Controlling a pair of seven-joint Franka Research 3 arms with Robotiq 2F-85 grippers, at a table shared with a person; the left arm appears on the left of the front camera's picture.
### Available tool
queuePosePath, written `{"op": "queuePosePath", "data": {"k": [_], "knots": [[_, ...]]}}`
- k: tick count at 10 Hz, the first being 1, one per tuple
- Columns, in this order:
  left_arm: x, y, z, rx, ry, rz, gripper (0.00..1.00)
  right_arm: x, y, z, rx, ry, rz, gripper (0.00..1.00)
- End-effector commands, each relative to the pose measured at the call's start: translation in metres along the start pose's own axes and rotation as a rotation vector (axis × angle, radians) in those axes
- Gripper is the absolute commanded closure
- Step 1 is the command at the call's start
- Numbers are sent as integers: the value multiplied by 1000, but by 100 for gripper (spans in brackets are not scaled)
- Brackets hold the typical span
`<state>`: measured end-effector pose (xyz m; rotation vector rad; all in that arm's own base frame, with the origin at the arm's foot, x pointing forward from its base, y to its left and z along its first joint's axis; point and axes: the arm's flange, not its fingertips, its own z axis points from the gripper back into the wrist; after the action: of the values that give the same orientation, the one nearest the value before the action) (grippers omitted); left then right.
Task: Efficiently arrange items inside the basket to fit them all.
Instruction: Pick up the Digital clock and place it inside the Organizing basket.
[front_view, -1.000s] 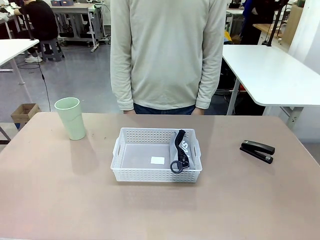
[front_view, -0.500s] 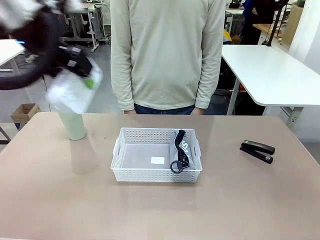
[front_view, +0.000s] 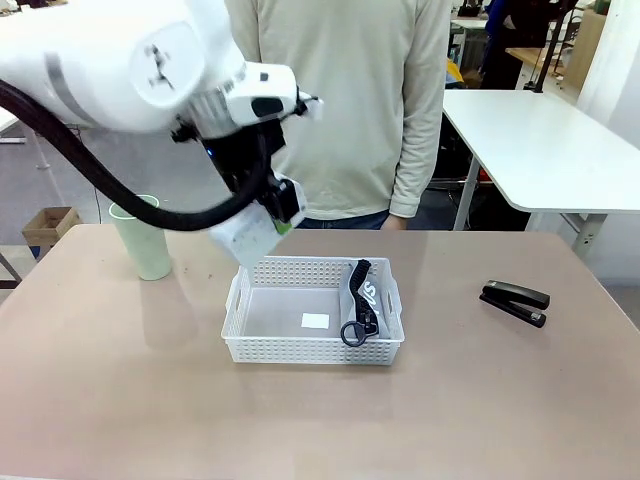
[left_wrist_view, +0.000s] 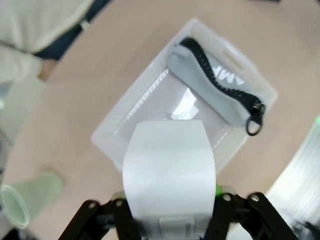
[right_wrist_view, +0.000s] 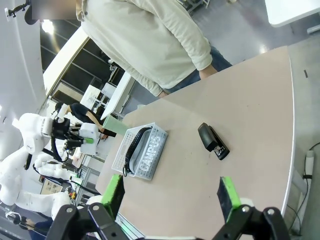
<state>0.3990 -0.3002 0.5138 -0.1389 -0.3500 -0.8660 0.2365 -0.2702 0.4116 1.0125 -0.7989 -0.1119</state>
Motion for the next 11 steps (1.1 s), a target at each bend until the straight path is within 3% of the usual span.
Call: {"op": "queuePosePath", "data": {"k": [1, 3, 5, 8, 11], "knots": [[-13, 1, -38, 70, -59, -106, 48, 2, 0, 0, 17, -25, 28, 0], [-14, -1, -75, -22, 19, -116, 48, 2, 0, 0, 17, -25, 28, 0], [-8, -3, -109, -43, 7, -172, 48, 2, 0, 0, 17, -25, 28, 0], [2, 1, -156, -104, 109, -242, 48, 2, 0, 0, 17, -25, 28, 0], [3, 6, -166, -120, 144, -237, 48, 2, 0, 0, 17, -25, 28, 0]]}}
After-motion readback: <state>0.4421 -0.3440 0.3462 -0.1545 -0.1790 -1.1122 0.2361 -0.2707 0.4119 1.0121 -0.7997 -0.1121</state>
